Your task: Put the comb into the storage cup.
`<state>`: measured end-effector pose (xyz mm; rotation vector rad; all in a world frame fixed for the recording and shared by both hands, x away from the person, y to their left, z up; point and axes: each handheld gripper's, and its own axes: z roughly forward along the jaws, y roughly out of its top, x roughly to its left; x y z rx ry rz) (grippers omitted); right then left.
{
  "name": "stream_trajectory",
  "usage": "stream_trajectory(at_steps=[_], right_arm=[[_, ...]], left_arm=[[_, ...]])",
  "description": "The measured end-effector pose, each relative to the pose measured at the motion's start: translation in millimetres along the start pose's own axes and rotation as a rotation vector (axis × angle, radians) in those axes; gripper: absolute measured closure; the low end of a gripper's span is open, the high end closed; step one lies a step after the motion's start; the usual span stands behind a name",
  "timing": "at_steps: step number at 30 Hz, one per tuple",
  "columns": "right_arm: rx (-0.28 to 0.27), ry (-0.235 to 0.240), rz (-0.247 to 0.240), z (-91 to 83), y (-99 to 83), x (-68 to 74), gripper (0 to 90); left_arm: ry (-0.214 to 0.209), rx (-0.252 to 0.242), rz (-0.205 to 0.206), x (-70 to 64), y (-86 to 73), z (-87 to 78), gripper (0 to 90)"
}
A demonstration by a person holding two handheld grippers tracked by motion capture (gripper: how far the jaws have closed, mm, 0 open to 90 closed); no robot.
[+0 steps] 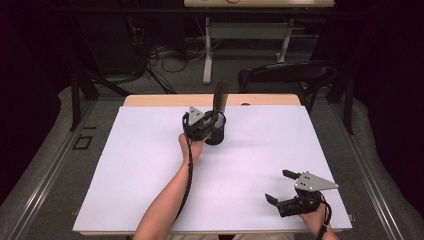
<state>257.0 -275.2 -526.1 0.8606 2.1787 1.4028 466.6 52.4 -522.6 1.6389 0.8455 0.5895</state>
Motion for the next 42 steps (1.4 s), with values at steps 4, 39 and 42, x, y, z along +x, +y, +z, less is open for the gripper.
stream_trajectory(at_steps=[4, 39, 42], right_arm=[[0.001, -0.001, -0.001, 0.1, 0.0, -0.1, 0.0], [0.007, -0.001, 0.004, -0.2, -0.2, 1.3, 0.0], [0.006, -0.002, 0.004, -0.6, 0.2, 1.6, 0.0]], left_arm=[[-0.005, 0.006, -0.003, -2.1, 5.1, -5.3, 40.5], [-0.074, 0.271, 0.076, 0.9, 23.2, -63.4, 0.1], [-0.076, 0.289, 0.082, 0.8, 21.6, -69.3, 0.1]])
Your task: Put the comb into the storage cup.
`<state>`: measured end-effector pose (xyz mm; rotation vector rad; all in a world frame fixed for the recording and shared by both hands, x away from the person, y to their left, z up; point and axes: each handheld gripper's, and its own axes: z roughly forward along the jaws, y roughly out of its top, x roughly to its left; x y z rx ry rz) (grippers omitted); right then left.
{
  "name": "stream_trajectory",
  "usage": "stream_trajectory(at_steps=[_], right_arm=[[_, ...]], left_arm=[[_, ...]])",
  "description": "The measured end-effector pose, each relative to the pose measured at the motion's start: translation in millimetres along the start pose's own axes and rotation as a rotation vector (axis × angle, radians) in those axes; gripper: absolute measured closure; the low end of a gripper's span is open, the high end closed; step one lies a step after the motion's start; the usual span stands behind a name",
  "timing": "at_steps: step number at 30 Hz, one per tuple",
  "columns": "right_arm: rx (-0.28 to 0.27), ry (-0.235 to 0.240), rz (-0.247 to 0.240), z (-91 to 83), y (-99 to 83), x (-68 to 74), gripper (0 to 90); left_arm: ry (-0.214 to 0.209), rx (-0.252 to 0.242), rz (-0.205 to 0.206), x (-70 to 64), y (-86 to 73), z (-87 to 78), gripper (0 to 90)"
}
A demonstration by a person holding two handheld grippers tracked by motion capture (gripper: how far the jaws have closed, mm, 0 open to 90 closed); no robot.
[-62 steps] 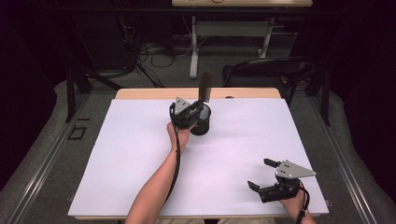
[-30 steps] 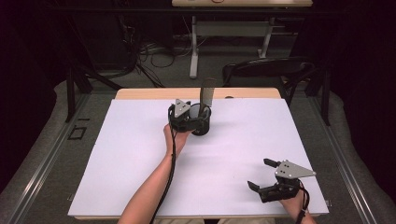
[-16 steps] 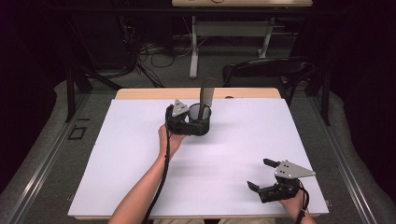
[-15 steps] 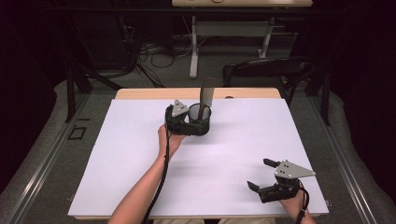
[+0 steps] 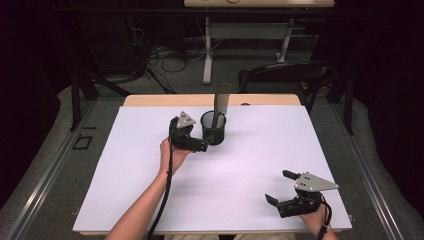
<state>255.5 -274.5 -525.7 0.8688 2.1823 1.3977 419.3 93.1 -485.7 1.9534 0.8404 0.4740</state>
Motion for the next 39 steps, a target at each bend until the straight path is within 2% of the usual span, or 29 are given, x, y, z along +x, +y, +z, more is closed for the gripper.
stream_trajectory(at_steps=[5, 12, 23, 39], right_arm=[[0.002, 0.008, -0.002, 2.2, 0.5, 0.7, 0.0], [0.005, 0.012, 0.002, 2.8, 0.4, 0.6, 0.0], [0.004, 0.011, 0.005, 3.1, 0.1, 0.3, 0.0], [0.007, 0.011, 0.005, 3.2, 0.2, 0.7, 0.0]], left_arm=[[-0.005, 0.032, 0.010, -1.3, -6.4, -8.8, 0.1], [-0.004, 0.051, 0.020, -3.5, -17.6, -20.9, 0.0], [0.007, 0.049, 0.033, -3.9, -32.4, -40.5, 0.0], [-0.003, 0.060, 0.031, -7.6, -55.8, -57.8, 0.0]])
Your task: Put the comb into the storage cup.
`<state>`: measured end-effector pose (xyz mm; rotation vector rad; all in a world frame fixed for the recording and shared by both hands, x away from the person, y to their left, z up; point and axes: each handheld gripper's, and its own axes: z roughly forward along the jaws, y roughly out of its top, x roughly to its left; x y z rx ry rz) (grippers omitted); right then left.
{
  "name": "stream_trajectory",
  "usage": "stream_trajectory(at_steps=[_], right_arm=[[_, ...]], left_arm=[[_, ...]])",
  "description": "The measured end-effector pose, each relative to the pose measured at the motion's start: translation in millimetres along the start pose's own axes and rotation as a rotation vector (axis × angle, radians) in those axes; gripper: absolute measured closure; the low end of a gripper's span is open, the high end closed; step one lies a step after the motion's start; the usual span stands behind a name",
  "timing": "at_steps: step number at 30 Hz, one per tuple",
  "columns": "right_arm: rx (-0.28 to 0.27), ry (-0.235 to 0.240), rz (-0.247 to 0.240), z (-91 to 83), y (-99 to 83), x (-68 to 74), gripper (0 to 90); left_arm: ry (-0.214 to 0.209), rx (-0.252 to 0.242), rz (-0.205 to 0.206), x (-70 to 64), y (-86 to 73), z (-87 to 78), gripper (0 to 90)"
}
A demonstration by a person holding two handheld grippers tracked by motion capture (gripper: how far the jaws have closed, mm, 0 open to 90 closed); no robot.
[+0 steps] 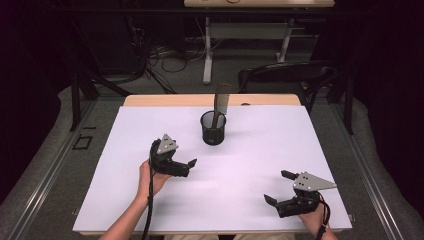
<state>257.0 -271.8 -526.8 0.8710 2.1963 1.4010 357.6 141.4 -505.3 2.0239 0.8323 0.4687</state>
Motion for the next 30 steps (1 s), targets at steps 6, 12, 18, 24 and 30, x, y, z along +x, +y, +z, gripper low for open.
stream_trajectory(at_steps=[6, 12, 18, 24, 30], right_arm=[[0.002, 0.000, -0.002, 0.1, 0.1, 0.1, 0.0], [0.001, -0.002, 0.000, -0.2, 0.2, 0.5, 0.0], [0.001, -0.001, -0.003, 0.2, 0.1, 0.4, 0.0], [0.001, -0.005, -0.002, -0.3, 0.2, 0.3, 0.0], [0.003, -0.001, -0.003, 0.0, 0.3, 0.8, 0.0]], left_arm=[[-0.004, 0.005, 0.001, -1.2, -7.1, -5.0, 0.0], [-0.006, 0.007, 0.001, -3.0, -13.2, -10.0, 0.0], [-0.006, 0.011, -0.005, -4.6, -19.5, -15.9, 0.0], [-0.001, 0.027, -0.002, -5.9, -28.5, -21.9, 0.0], [0.011, 0.017, -0.009, -6.4, -35.0, -29.2, 0.0]])
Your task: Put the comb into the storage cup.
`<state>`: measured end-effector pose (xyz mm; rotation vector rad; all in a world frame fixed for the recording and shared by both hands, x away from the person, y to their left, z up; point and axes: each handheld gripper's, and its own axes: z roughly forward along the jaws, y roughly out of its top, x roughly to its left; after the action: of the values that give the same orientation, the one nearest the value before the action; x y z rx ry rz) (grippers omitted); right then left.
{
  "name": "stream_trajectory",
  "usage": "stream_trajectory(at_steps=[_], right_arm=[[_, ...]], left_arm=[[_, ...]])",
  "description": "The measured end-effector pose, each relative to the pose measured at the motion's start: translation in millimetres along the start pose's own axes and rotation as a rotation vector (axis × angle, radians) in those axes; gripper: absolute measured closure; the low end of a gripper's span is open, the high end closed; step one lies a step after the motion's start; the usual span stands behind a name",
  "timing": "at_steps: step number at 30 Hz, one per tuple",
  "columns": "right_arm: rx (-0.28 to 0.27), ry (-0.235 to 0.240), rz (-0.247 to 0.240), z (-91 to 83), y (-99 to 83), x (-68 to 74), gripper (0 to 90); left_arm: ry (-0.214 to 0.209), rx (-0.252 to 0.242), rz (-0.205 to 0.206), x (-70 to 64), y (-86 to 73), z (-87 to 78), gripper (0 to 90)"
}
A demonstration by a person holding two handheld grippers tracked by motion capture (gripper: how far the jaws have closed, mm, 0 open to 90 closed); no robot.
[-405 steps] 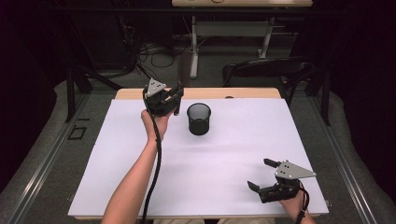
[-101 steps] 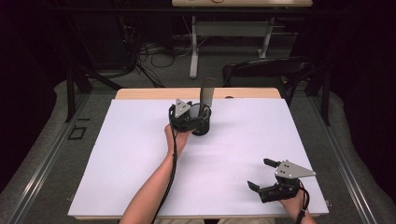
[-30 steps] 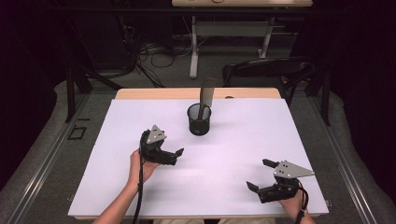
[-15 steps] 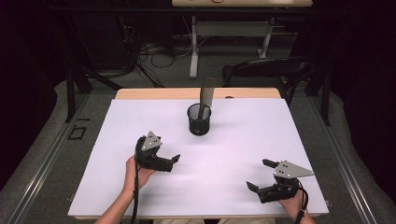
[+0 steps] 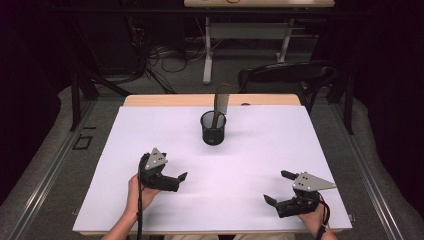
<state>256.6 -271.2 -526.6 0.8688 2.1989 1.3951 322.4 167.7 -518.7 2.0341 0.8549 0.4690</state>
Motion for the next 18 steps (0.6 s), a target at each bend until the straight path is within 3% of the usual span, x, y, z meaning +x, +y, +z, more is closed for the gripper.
stream_trajectory(at_steps=[18], right_arm=[[-0.002, 0.001, -0.002, 0.4, -0.2, -0.1, 0.0]], left_arm=[[0.020, -0.026, -0.002, -5.0, -16.5, -19.7, 0.0]])
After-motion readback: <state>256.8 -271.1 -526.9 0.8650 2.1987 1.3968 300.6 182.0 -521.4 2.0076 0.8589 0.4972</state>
